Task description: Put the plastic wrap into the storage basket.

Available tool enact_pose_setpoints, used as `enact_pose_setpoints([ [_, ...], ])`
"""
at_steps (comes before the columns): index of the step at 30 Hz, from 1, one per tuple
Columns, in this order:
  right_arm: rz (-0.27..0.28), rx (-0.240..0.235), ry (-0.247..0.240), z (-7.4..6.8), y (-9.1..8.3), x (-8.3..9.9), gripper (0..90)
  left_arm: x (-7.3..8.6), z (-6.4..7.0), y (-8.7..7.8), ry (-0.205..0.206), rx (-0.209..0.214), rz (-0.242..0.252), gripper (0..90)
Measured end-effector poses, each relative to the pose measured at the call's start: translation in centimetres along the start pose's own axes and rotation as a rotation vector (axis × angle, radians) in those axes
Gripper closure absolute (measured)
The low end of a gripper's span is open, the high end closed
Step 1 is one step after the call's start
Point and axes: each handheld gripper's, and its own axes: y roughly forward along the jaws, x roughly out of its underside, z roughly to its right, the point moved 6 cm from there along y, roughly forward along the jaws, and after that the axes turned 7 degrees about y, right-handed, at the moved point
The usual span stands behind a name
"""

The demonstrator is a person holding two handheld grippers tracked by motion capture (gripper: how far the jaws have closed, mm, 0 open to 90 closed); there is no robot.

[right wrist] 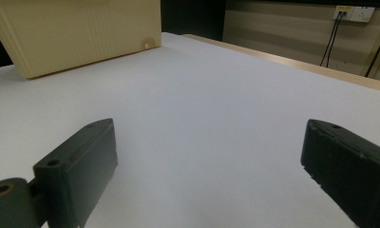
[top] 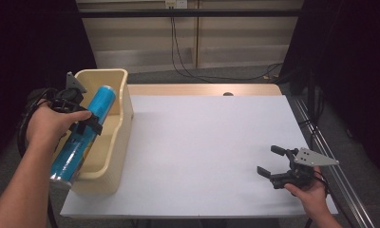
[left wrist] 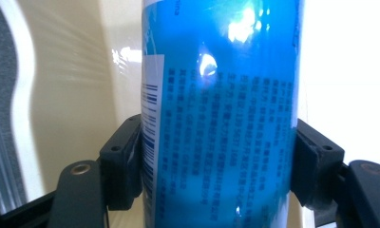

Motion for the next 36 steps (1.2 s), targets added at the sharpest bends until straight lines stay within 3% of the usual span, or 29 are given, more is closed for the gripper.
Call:
enact_pose_setpoints([
  [8,-0.009,0.001,-0.005,0.0,0.0,0.1,4.5,-0.1,0.1,1.3,-0.002,-0.001,-0.016,31.1],
  [9,-0.009,0.001,-0.004,0.0,0.0,0.1,4.5,-0.4,0.2,1.0,-0.005,0.005,0.017,30.3],
  [11,-0.011,0.003,-0.005,0.1,0.0,0.1,4.5,-1.4,0.5,-1.2,-0.024,0.063,0.130,32.9],
  [14,-0.011,0.002,-0.001,0.0,0.1,0.2,4.5,-2.0,1.0,-3.0,0.003,0.053,0.151,29.6],
  [28,-0.007,-0.001,-0.007,-0.1,-0.1,0.2,4.4,-4.5,7.0,-2.5,0.109,0.184,0.298,25.0],
  [36,-0.009,-0.001,-0.009,-0.2,-0.1,0.2,4.4,-5.0,10.6,-1.4,0.190,0.238,0.295,24.1],
])
